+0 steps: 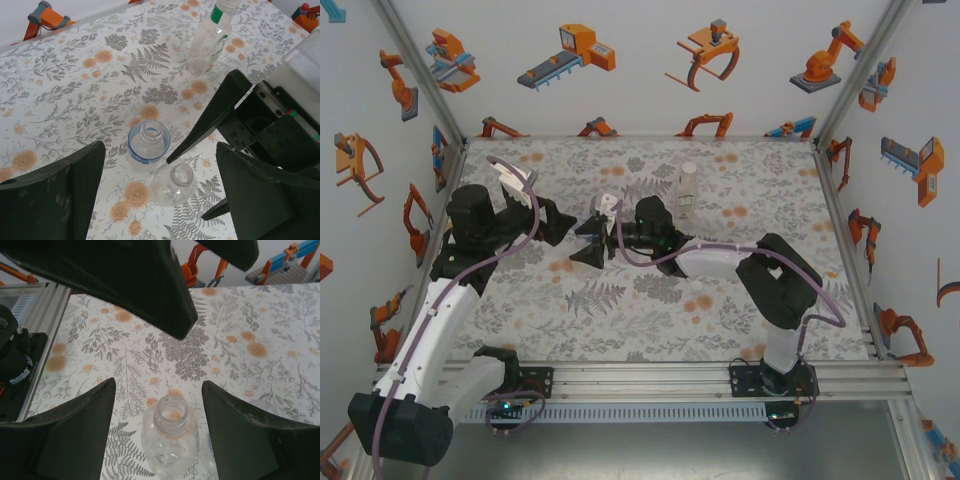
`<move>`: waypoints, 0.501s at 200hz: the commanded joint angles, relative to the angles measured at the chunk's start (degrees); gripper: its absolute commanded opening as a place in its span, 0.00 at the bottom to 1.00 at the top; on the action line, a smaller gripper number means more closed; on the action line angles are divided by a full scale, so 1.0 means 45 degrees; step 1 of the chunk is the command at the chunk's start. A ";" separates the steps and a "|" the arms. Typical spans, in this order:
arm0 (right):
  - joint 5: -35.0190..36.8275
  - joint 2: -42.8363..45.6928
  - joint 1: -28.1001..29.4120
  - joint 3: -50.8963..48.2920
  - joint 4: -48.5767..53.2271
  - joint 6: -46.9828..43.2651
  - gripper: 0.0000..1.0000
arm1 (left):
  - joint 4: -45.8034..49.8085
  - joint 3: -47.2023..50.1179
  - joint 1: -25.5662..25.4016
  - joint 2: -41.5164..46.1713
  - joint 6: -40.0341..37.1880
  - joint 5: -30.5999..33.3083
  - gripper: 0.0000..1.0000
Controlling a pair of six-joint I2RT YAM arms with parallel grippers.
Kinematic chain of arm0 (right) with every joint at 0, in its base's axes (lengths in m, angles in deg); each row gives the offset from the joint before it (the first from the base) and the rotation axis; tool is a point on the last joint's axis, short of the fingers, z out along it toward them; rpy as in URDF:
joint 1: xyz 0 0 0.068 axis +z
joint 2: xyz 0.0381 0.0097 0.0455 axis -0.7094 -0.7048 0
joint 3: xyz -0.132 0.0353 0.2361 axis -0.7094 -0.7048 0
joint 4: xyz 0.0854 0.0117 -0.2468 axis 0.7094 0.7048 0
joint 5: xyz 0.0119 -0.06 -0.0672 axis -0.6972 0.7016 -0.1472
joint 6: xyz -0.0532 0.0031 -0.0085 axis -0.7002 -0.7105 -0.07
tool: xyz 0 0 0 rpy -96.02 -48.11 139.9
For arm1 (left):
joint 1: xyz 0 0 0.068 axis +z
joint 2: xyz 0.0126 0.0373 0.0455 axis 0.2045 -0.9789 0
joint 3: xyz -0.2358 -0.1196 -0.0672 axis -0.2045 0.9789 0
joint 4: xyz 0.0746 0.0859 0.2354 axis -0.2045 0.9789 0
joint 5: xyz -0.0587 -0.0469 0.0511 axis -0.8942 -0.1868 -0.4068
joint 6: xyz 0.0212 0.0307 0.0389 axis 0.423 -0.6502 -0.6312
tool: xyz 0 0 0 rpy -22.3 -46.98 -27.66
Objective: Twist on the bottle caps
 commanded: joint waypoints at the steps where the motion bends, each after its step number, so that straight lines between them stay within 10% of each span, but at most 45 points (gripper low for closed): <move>1: -0.0139 0.0107 0.0086 0.0553 -0.0137 -0.0385 0.66 | -0.0250 0.0100 0.0085 0.0019 0.0093 -0.0266 0.83; 100: -0.0747 -0.1991 0.0002 0.0616 -0.0175 -0.0465 0.67 | -0.0210 0.0100 0.0090 -0.0056 0.0053 -0.0267 0.83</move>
